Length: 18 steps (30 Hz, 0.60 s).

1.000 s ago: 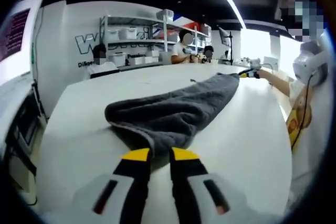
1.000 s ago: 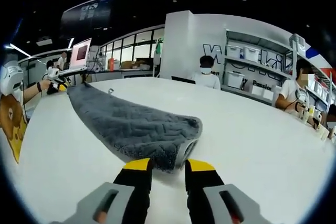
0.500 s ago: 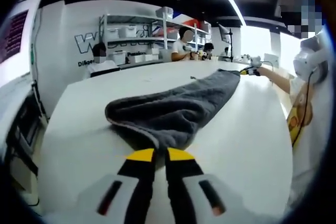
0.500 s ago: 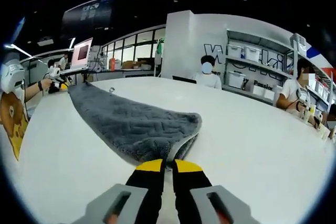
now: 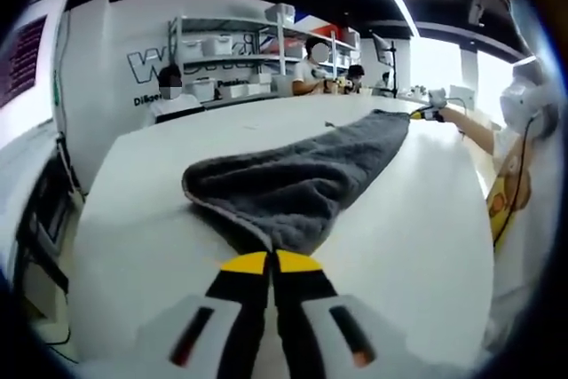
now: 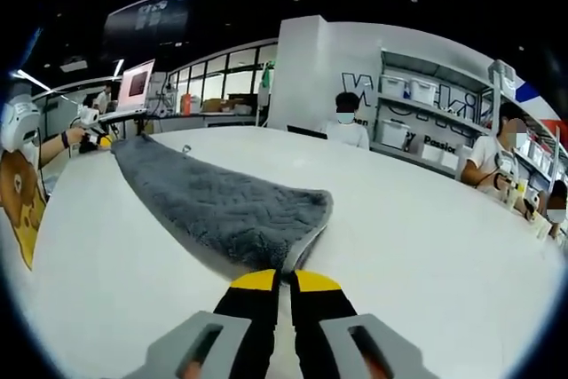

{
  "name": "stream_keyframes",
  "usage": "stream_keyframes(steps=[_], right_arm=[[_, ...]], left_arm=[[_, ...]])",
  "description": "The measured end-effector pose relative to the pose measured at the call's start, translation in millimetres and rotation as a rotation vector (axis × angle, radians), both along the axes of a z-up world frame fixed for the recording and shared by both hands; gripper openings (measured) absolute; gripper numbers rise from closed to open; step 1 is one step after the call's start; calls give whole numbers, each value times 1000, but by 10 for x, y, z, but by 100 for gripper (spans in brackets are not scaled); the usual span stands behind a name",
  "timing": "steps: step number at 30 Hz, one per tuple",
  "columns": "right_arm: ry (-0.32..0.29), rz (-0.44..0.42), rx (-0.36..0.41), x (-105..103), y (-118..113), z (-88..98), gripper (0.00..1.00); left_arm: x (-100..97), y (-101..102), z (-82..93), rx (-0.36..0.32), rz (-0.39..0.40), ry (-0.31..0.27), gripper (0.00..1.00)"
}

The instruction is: Fold the towel on the table until its edges align and the towel forms a compact rectangular stack.

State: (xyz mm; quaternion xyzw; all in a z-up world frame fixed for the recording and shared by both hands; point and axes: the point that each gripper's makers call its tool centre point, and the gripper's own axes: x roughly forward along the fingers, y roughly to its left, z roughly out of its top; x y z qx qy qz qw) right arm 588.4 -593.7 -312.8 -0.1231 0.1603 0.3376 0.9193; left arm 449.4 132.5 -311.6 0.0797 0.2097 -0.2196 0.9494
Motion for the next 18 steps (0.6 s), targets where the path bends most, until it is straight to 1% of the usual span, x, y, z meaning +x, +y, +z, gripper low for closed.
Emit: stream_keyframes(steps=[6, 12, 16, 18], right_arm=[[0, -8, 2, -40, -47, 4, 5], [-3, -21, 4, -91, -109, 18, 5], [2, -26, 7, -126, -152, -10, 5], [14, -30, 5, -147, -171, -62, 5]], left_arm=[[-83, 48, 46, 1, 9, 3, 3], [-174, 105, 95, -5, 29, -5, 2], [-243, 99, 70, -7, 30, 4, 2], [-296, 100, 16, -2, 29, 19, 2]])
